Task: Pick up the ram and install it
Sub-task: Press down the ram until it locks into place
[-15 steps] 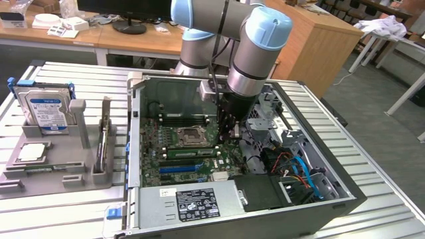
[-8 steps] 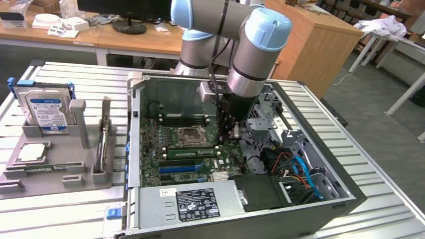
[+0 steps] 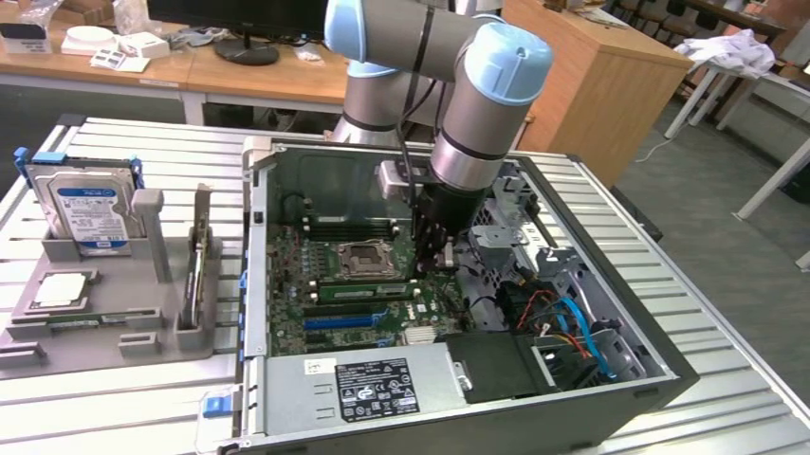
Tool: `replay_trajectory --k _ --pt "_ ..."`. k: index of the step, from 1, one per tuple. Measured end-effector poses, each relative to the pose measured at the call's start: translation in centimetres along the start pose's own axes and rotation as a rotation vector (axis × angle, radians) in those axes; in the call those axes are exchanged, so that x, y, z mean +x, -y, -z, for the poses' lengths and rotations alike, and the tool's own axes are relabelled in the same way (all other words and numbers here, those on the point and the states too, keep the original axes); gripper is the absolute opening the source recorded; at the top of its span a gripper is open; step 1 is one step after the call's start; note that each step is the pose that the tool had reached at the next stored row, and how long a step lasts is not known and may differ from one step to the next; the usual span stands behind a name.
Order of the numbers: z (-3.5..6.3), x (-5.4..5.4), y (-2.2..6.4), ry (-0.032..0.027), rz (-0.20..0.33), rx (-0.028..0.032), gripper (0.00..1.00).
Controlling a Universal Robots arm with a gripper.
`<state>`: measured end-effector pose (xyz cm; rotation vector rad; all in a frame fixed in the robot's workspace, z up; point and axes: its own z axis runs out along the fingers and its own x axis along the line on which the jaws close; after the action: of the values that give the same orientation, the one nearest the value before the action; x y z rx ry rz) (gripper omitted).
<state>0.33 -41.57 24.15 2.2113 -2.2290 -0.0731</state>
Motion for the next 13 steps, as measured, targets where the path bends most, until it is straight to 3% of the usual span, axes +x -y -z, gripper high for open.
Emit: replay_trajectory --k 13 --pt "-0.36 0.01 0.01 0.0001 0.0 0.0 0.11"
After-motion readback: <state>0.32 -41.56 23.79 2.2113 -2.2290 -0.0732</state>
